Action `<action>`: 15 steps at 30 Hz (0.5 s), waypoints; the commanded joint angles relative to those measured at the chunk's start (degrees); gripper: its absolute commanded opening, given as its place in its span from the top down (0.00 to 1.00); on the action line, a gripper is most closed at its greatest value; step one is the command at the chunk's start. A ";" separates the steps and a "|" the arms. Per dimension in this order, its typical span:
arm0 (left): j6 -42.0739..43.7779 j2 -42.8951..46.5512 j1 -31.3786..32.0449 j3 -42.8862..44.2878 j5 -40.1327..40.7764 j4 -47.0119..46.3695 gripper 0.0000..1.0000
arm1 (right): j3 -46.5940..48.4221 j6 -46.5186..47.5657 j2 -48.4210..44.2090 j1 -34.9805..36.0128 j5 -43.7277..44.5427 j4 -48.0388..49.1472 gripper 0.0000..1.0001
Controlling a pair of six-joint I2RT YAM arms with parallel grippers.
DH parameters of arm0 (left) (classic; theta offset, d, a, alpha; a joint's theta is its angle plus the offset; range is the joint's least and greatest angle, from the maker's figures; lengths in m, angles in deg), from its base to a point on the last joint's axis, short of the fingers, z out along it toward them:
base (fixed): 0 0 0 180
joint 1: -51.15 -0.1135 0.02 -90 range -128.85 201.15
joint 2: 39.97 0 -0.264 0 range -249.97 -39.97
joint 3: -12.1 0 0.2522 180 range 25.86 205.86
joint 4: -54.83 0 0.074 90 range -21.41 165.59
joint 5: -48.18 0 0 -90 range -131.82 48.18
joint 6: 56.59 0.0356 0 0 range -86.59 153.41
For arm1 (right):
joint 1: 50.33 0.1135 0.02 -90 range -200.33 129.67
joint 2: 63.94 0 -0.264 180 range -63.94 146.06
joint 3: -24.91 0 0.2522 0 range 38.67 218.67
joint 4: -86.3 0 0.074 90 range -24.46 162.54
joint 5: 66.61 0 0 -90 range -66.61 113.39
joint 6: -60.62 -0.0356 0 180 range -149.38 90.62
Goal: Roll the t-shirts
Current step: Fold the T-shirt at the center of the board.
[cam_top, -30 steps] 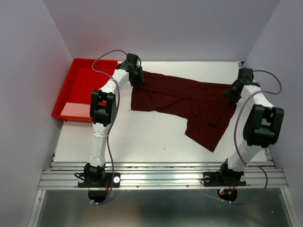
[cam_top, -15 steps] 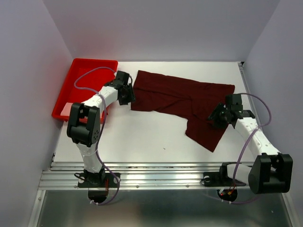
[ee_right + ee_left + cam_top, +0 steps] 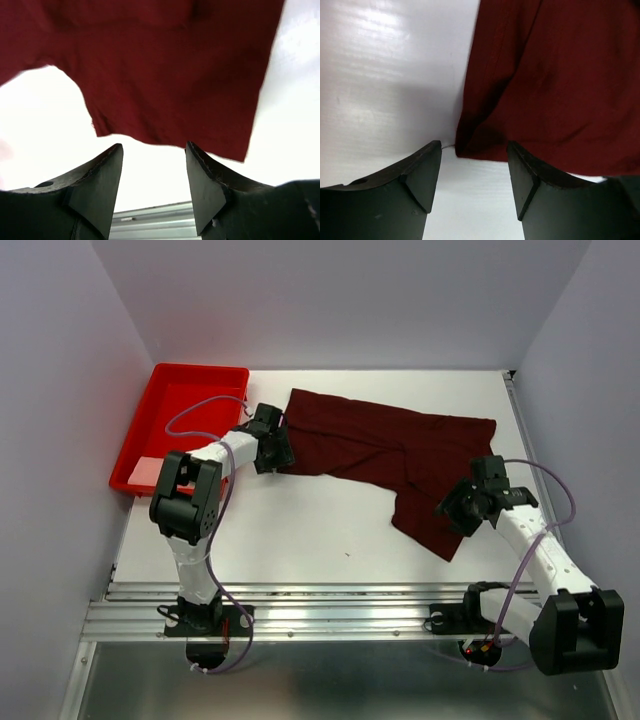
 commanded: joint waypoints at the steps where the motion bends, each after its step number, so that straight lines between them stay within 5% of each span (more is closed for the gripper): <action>1: -1.38 -1.68 0.07 0.19 0.87 -2.24 0.37 | -2.36 -4.61 -3.07 0.27 2.00 -4.91 0.41; 5: -1.47 -2.83 0.07 1.25 0.96 -1.88 0.70 | -4.29 -7.95 -5.35 0.27 3.75 -7.99 0.42; 7: -1.56 -2.65 0.07 2.12 0.79 -1.27 1.00 | -5.78 -9.70 -6.76 0.27 4.11 -8.43 0.42; 15: -0.68 0.25 0.07 4.41 1.23 0.49 1.00 | -11.23 -13.23 -9.31 0.27 4.37 -8.70 0.44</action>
